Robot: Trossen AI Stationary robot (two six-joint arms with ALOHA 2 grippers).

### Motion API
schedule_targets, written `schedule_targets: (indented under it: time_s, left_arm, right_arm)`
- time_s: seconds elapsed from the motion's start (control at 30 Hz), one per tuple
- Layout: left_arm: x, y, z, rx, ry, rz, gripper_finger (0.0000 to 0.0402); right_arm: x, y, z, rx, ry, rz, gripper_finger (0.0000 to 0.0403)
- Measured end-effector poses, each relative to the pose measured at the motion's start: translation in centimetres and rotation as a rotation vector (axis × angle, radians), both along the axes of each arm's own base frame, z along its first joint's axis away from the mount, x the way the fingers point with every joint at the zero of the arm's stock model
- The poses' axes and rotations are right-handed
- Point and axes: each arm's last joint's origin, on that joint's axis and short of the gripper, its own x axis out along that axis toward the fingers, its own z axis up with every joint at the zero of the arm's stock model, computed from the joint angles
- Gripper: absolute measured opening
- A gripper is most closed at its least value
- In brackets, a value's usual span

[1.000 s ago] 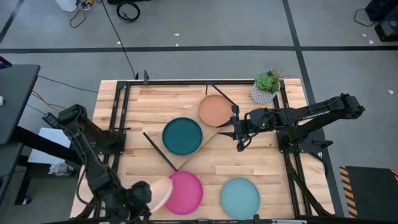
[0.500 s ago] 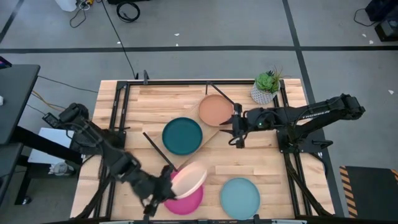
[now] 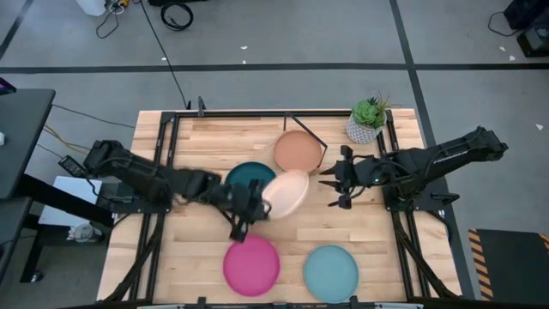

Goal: Place and stack plates onto a shelf
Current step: Stack the white plate on top of the brown plate on the shelf

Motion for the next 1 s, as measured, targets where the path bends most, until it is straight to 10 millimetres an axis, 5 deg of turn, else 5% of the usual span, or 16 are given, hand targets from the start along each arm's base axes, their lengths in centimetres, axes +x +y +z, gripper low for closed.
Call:
schedule_targets:
  time_s: [0.33,0.53,1.0]
  left_arm:
    - [-0.4,7.9,-2.0,0.404,0.213,-0.202,0.0015]
    - [0.0,10.8,-2.4,0.435,0.192,-0.283,0.0015]
    - [3.4,13.6,-4.8,0.525,0.303,-0.314,0.0015]
  right_arm:
    - [-1.8,-0.5,1.7,-0.012,-0.094,-0.024,0.0116]
    - [-1.6,-0.4,1.5,-0.014,-0.085,-0.023,0.0116]
    - [-1.0,-0.3,1.3,-0.006,-0.092,-0.027,0.0116]
